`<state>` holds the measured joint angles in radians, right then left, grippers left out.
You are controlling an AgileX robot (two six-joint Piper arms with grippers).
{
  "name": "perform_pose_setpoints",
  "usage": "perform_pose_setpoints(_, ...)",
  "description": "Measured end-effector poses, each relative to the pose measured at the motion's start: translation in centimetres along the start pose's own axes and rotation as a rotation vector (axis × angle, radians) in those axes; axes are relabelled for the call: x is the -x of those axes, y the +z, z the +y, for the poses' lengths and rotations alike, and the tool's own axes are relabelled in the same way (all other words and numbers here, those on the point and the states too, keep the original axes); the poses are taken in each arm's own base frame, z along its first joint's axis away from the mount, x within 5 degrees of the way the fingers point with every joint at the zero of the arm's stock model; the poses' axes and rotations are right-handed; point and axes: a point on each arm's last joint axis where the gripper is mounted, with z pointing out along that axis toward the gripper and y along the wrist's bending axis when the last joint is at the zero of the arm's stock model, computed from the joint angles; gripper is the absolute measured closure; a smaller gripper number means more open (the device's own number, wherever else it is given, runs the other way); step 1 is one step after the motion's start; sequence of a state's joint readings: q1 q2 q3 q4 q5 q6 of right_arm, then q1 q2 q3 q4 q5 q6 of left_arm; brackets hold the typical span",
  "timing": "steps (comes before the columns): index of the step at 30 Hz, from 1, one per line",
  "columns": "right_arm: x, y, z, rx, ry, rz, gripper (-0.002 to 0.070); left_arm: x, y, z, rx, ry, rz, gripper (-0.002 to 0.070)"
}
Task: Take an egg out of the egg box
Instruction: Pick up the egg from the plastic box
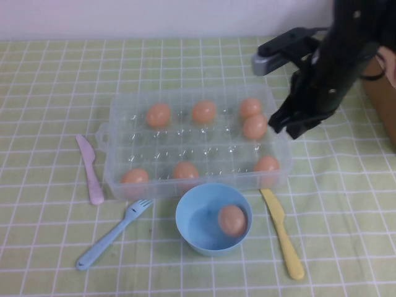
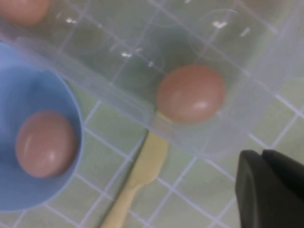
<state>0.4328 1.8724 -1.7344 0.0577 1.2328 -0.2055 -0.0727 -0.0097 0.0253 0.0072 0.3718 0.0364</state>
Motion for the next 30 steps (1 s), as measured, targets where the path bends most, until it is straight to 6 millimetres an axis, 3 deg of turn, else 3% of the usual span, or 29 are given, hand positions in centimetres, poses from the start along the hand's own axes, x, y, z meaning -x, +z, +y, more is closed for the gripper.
perform_pose_setpoints(5,1.7,2.4,1.8,0.012,-0.055,0.025,0.0689,0.0,0.0,0.0,0.000,0.000,0.000,0.0679)
perform_pose_setpoints(8,2.4,3.8,2.0,0.014,-0.063,0.038,0.0643,0.0,0.0,0.0,0.000,0.000,0.000,0.0679)
perform_pose_setpoints(11,2.7,4.9,1.9,0.016,-0.062,0.057,0.0519,0.0,0.0,0.0,0.000,0.000,0.000,0.0679)
perform_pose_setpoints(15,2.8,6.2,1.9,0.019,-0.043,0.082,0.0267,0.0,0.0,0.0,0.000,0.000,0.000,0.0679)
perform_pose_setpoints(17,2.8,6.8,1.8,0.020,-0.018,0.095,0.0209,0.0,0.0,0.0,0.000,0.000,0.000,0.0679)
perform_pose_setpoints(30,2.7,9.7,1.7,0.016,0.049,0.154,0.0246,0.0,0.0,0.0,0.000,0.000,0.000,0.0679)
